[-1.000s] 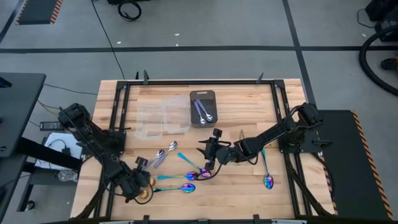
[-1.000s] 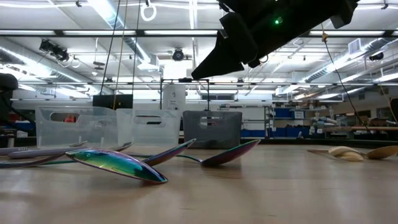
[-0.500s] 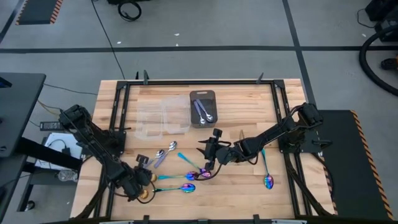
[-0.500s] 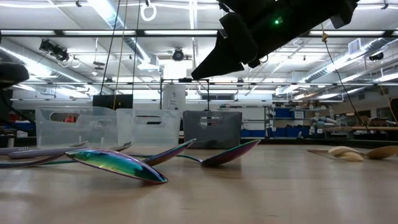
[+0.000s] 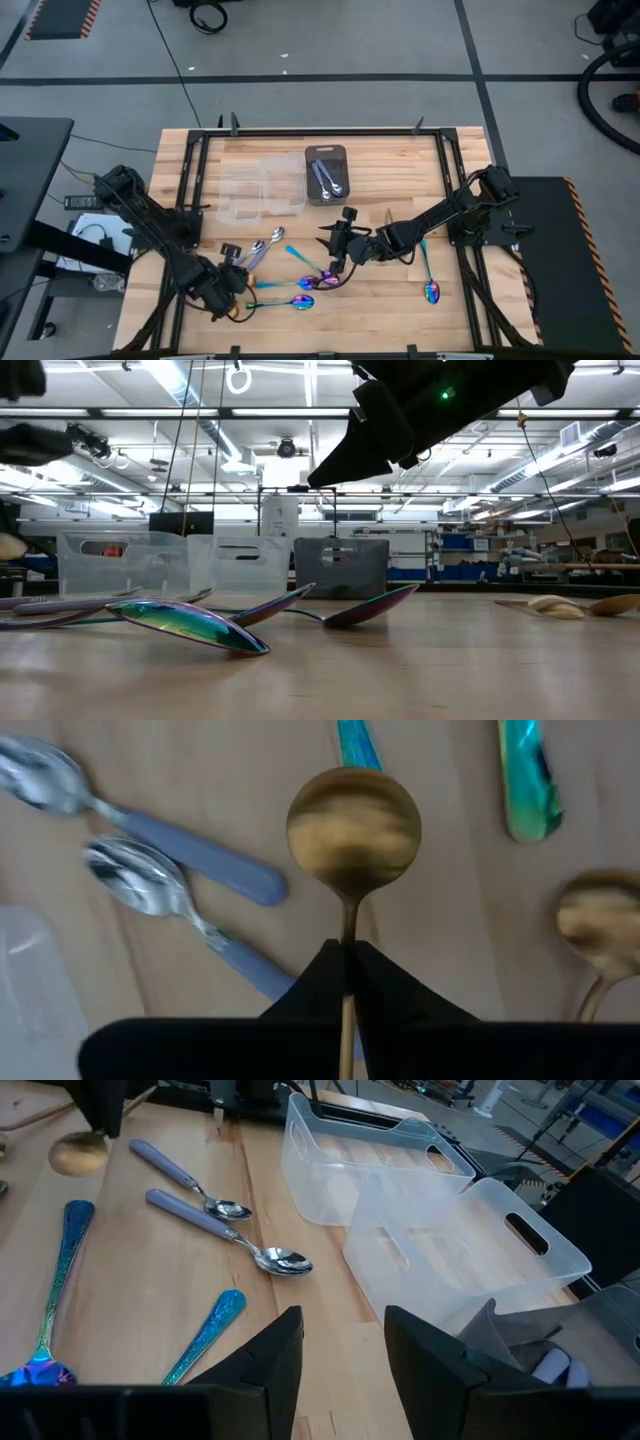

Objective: Sort silverware by color (type)
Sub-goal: Put the gold spoon into the left transparent bin

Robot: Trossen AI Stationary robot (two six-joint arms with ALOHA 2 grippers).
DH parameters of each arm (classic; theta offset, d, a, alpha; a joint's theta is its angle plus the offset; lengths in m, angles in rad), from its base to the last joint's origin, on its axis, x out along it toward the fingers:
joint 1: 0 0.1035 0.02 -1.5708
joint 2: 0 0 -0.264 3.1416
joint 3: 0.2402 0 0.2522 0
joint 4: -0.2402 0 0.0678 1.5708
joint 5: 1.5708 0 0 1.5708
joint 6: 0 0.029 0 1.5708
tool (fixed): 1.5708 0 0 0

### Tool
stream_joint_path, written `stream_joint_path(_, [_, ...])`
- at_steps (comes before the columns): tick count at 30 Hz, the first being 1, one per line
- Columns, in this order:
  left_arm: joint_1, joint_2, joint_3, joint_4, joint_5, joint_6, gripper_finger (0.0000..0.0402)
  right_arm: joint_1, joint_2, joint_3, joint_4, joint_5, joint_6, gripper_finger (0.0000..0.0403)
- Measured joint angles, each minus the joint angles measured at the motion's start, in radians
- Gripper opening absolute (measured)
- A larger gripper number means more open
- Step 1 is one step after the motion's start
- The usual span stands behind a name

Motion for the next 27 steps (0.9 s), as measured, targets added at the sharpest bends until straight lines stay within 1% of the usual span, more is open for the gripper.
stream_joint_path(3, [0.012,-0.038,0.016,-0.030,-0.031,0.001,0.0018,0.000,0.000,0.000,0.001,-0.020,0.000,0.0152])
stream_joint_path(8, [0.037,-0.123,0.027,-0.050,-0.097,0.004,0.0019,0.000,0.000,0.000,0.006,-0.020,0.000,0.0152])
stream_joint_path(14, [0.090,-0.210,0.028,-0.051,-0.208,-0.014,0.0019,0.000,0.000,0.000,0.006,-0.021,0.000,0.0152])
stream_joint_path(19, [0.149,-0.247,0.028,-0.074,-0.274,-0.079,0.0019,0.000,0.000,0.000,0.006,-0.021,0.000,0.0152])
stream_joint_path(23, [0.191,-0.286,0.028,-0.114,-0.335,-0.165,0.0020,0.000,0.000,0.000,0.005,-0.021,0.000,0.0152])
stream_joint_path(27, [0.207,-0.342,0.028,-0.154,-0.412,-0.237,0.0020,0.002,0.000,0.000,-0.002,-0.020,0.000,0.0152])
